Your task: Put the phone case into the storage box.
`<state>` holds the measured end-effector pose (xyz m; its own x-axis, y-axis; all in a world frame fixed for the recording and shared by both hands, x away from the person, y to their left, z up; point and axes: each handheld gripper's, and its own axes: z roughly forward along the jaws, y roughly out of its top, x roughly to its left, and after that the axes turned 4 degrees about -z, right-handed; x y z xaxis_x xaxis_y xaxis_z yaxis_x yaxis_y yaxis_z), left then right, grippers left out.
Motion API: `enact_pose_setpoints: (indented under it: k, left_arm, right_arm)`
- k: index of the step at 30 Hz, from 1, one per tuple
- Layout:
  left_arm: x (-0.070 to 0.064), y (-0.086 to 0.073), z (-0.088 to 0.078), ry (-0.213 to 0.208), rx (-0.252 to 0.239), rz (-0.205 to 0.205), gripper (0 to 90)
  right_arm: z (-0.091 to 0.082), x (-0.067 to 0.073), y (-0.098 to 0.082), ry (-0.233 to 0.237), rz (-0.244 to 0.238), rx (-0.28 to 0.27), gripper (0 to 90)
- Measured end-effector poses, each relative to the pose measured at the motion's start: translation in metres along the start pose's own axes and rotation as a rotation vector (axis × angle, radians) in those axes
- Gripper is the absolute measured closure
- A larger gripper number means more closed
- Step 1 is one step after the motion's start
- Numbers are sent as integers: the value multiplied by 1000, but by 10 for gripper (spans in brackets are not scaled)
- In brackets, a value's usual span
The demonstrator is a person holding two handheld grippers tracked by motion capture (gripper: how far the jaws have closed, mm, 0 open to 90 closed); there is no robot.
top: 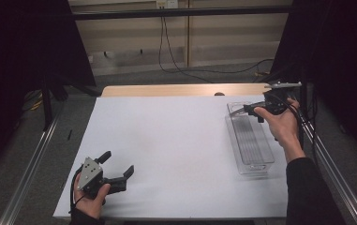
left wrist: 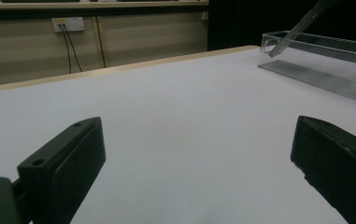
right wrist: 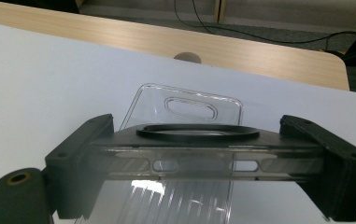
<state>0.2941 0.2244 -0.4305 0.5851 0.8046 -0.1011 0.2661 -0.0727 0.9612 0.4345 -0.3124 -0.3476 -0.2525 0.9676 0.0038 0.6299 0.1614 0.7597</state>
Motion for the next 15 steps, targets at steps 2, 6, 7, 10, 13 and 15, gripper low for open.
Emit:
enact_pose_setpoints:
  k: [2, 6, 7, 10, 13, 15]
  left_arm:
    - [0, 0, 0, 2, 0, -4, 31]
    - [0, 0, 0, -3, 2, 2, 32]
    - [0, 0, 0, -2, 3, 1, 32]
    - [0, 0, 0, -5, -1, -2, 31]
    - [0, 0, 0, -4, -1, 0, 31]
    - [0, 0, 0, -2, -2, -4, 32]
  right_arm:
    - [1, 2, 2, -11, 2, 7, 119]
    - [5, 6, 2, -29, -5, 18, 119]
    - [7, 7, 2, -33, -7, 17, 119]
    - [10, 9, 1, -44, -12, 18, 119]
    - [13, 11, 0, -54, -10, 22, 119]
    - [15, 13, 0, -63, -15, 18, 119]
